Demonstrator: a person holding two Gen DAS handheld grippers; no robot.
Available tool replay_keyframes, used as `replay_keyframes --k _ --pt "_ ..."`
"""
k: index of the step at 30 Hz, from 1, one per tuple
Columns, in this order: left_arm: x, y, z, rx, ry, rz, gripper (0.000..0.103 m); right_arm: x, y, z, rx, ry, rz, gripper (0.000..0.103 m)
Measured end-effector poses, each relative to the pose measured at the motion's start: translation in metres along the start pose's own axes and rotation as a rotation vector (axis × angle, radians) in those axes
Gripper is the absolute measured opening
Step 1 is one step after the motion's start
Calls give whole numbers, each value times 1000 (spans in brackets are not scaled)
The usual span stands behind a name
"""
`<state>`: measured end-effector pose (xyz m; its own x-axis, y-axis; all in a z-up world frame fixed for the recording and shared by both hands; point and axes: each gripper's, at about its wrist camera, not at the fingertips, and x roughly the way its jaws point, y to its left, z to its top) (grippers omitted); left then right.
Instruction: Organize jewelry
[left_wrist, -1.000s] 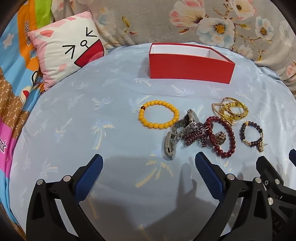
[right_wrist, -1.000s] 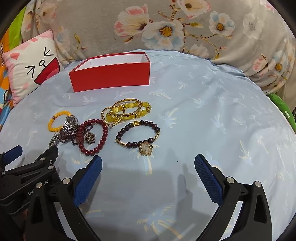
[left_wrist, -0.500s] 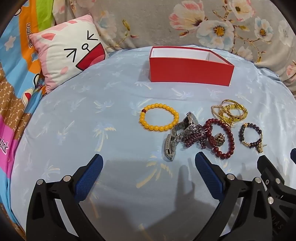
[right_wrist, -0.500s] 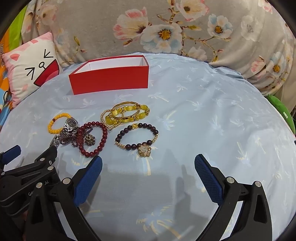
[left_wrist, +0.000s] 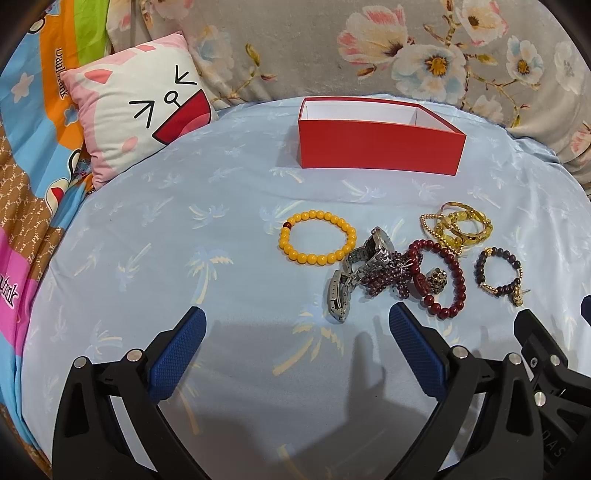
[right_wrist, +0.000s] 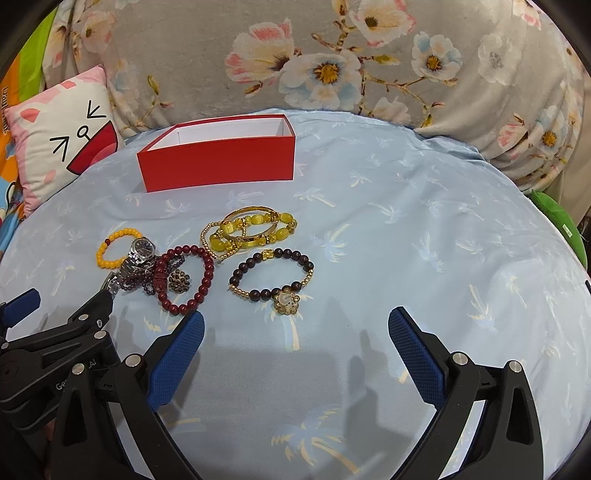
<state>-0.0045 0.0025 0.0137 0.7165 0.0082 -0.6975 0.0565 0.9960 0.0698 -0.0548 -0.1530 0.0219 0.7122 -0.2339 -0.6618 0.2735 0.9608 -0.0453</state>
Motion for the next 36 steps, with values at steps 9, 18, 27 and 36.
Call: replay_keyframes --k 9,18,27,36 --pt "-1 -1 0 1 -2 2 94 1 0 -1 -1 0 0 96" --pt "-1 -1 -1 1 -3 0 94 1 1 -1 -3 0 -2 96" --pt "-1 -2 -1 1 -5 1 93 1 1 -1 -2 0 -2 96" --pt "0 -2 -2 0 -6 1 93 1 1 -1 -1 0 -2 96"
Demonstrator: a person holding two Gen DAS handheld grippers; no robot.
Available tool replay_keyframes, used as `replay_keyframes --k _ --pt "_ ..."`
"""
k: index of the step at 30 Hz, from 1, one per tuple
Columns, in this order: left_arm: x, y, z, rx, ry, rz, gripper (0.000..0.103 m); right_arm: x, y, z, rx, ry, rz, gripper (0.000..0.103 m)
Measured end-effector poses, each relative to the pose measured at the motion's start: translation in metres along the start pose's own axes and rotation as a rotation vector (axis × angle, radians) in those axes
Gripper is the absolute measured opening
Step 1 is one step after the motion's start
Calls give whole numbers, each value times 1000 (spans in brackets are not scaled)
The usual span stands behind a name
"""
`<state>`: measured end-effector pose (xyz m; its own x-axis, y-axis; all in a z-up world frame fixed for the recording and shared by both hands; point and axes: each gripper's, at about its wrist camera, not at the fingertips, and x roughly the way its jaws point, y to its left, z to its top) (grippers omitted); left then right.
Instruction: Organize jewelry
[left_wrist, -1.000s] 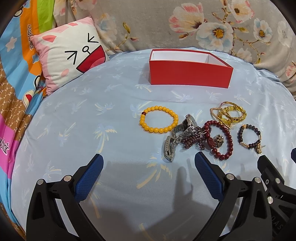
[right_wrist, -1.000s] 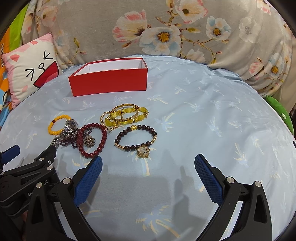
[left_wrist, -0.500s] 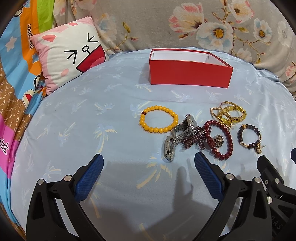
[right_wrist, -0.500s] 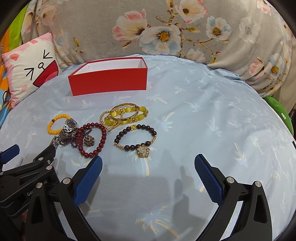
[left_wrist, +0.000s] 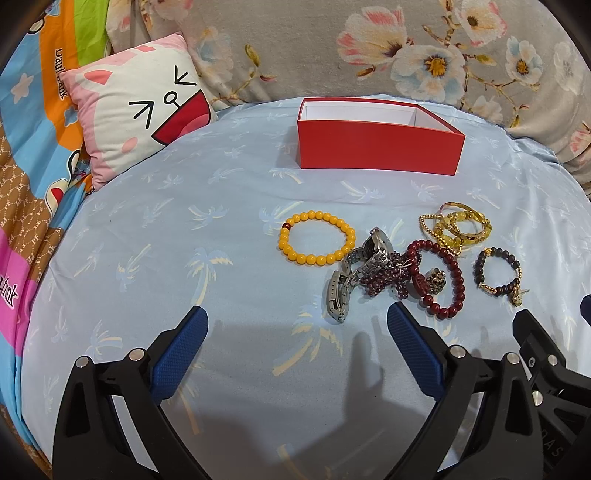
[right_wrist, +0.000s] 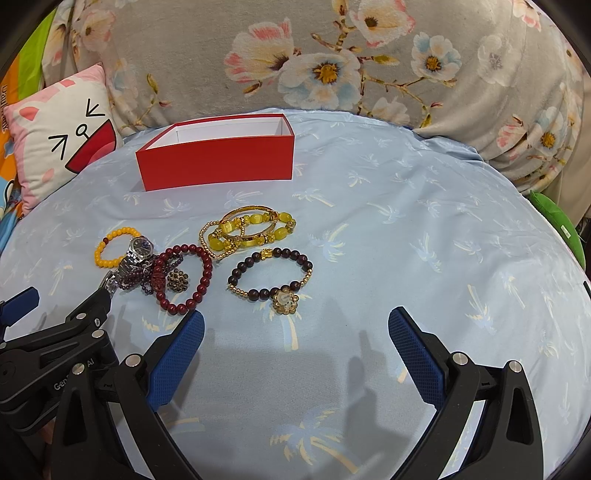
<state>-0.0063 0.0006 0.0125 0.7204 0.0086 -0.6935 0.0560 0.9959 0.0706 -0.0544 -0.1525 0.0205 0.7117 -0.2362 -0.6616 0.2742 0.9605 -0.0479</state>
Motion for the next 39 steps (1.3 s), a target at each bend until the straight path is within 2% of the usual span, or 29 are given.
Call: replay_keyframes --k 17,23,25,32,35,38,39 --pt "1 0 -1 -6 -3 -13 93 1 1 0 2 2 -1 96" --pt "7 18 -1 -95 16 -79 94 4 -5 -1 7 26 5 96" --pt "9 28 0 -101 14 -64 94 4 -8 -2 7 35 2 96" --pt "22 54 25 -113 11 -38 94 8 -14 -2 6 67 6 96" --pt "36 50 37 -82 23 -25 93 9 -10 -2 -13 77 7 96" --pt "51 40 44 -47 45 -31 89 12 -10 -1 -12 91 17 96" --pt "57 36 46 -39 60 -43 83 14 -12 -1 -6 100 22 96"
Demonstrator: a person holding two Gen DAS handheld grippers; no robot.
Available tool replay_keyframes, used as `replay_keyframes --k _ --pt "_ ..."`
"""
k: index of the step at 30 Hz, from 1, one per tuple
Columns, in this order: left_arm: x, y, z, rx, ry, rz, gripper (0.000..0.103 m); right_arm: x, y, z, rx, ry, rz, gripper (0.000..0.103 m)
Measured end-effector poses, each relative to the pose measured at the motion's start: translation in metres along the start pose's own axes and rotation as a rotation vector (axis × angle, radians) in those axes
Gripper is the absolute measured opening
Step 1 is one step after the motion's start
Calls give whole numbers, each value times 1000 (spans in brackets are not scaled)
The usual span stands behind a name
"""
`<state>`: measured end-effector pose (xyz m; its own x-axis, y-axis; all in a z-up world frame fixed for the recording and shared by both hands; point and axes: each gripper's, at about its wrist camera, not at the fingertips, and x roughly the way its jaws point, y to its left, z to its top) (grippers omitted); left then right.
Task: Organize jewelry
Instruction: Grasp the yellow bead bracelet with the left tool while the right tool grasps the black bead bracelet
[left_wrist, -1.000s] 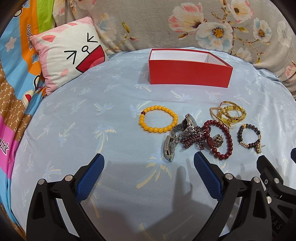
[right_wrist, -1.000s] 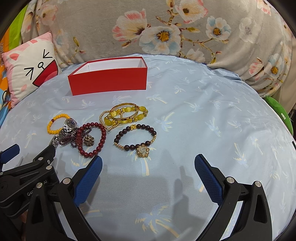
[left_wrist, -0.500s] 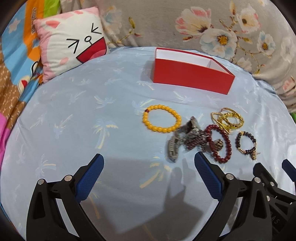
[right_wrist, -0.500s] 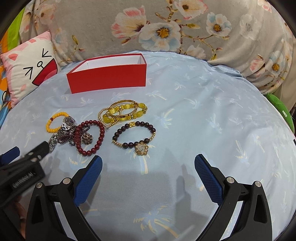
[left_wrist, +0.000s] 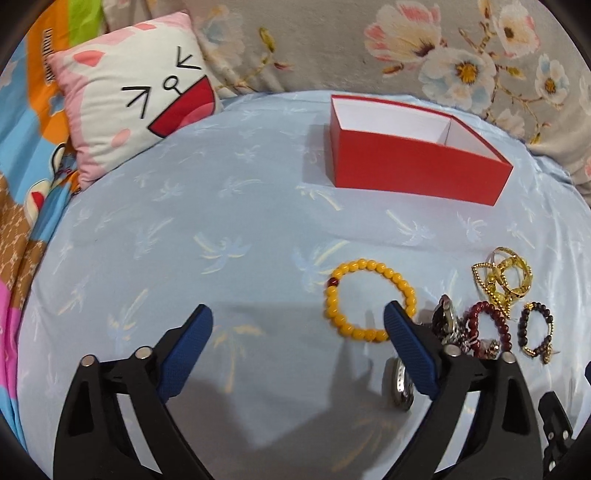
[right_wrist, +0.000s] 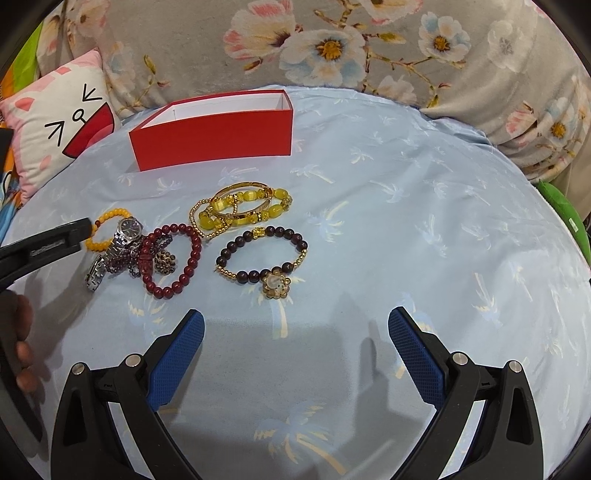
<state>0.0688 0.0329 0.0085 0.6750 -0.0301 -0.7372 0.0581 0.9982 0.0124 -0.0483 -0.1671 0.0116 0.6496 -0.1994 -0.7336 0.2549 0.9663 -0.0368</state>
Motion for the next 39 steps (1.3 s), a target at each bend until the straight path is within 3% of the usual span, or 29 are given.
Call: replay_keyframes --k 3,8,13,18,23,28,36,39 --pt "18 -6 4 8 49 -21 69 4 -5 3 18 16 4 96" --pt "23 -15 10 37 42 -22 55 10 -12 9 24 30 -8 96" --pt "24 -18 14 38 31 -36 7 18 -14 18 24 45 10 96" --pt "21 -8 13 7 32 -73 7 25 -6 30 -3 45 24 86" --pt "15 -1 8 -13 25 -91 7 39 -7 39 14 83 36 64" --pt "13 8 4 -37 26 -105 7 49 -8 46 23 105 46 50" --pt "13 12 2 -51 26 -113 7 57 -8 49 23 82 60 41" --pt "13 12 2 -48 26 -111 7 56 -4 48 4 72 81 26"
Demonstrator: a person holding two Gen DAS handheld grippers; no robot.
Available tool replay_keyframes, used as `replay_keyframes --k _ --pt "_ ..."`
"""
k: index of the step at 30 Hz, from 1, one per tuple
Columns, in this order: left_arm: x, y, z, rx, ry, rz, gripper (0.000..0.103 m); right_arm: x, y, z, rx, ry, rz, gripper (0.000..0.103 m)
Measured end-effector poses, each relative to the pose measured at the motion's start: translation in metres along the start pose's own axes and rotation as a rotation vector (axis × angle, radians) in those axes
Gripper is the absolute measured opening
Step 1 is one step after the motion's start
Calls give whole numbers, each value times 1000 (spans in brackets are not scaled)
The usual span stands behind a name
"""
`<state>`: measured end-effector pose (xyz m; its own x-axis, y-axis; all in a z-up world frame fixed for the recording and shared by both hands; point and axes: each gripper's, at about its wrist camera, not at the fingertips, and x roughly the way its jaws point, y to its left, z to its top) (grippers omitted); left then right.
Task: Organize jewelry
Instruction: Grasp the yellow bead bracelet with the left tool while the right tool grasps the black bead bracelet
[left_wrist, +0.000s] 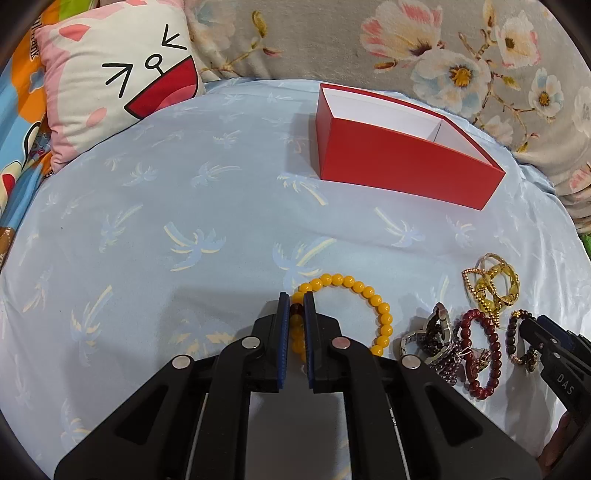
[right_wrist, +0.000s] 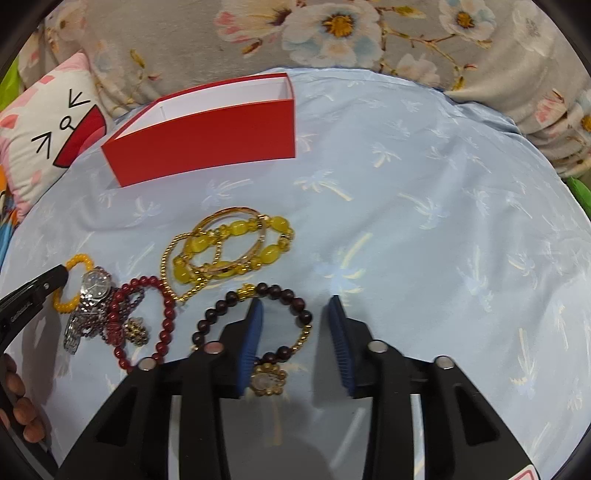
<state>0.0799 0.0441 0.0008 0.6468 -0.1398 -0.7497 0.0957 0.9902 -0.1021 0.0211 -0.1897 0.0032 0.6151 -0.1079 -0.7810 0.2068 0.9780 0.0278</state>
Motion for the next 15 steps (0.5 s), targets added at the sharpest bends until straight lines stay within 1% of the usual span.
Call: replay_keyframes --k 2,3,6,10,15 --pt "0 0 0 0 0 -2 7 -1 4 -1 -14 -4 16 11" --pt "0 0 0 2 0 -2 7 -2 5 -1 -16 -2 30 8" --pt "-1 -1 -1 5 0 -4 7 -3 6 -2 -18 0 27 7" --pt "-6 -5 -5 10 -3 -8 7 -8 -5 -4 29 10 49 7" --pt "-27 -11 -5 22 -30 -36 7 -28 -20 -7 58 -10 42 7"
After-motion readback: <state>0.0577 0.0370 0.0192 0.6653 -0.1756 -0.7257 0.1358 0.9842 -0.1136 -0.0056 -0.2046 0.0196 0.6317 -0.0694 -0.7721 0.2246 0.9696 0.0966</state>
